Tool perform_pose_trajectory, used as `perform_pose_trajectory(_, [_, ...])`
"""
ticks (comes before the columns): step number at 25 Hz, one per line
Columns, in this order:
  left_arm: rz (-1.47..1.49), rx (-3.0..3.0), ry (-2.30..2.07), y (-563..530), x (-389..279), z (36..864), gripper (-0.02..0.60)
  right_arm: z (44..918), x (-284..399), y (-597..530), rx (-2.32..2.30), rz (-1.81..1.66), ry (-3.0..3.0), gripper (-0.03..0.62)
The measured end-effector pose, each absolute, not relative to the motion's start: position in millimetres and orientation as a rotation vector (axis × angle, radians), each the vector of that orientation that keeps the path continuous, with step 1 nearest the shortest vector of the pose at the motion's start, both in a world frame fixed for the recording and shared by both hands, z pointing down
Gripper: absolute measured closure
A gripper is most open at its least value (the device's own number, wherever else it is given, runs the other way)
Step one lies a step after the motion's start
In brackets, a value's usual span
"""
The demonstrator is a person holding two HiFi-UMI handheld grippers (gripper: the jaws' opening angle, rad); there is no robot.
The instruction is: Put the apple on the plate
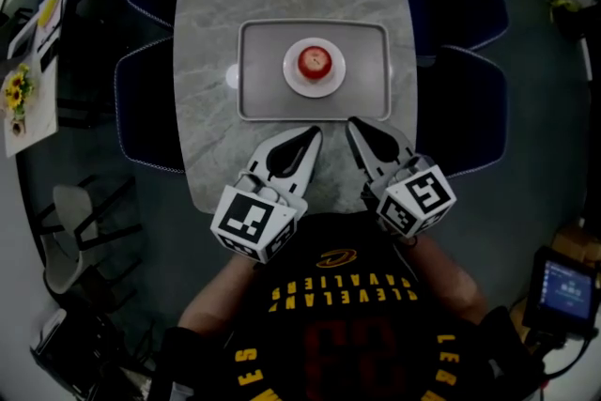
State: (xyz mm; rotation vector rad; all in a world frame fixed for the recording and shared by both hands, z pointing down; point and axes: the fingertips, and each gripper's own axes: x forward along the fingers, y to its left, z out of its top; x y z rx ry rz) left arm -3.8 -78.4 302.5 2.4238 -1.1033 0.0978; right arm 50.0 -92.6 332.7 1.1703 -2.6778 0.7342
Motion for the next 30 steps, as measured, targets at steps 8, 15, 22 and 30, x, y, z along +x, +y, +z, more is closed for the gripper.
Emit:
perform_pose_trajectory(8, [0.069,2.47,-1.141,-75,-6,286,0.58,299,40,-88,1.163,0.539,-2.77,0.588])
perform_pose_trajectory(15, [0.092,2.484,-1.136,-72,-1,279,0.58,290,35,-86,1.156,0.49,-2.796,0.588])
perform_pose_trajectory(22, [0.108,2.507,-1.119,-74,5,276,0.58,282,38,-88,1.161,0.409,-2.798,0.588])
perform_pose_trajectory(30, [0.091,2.506,-1.134,-76,4,276,0.58,281,39,-89,1.171,0.386,-2.804,0.588])
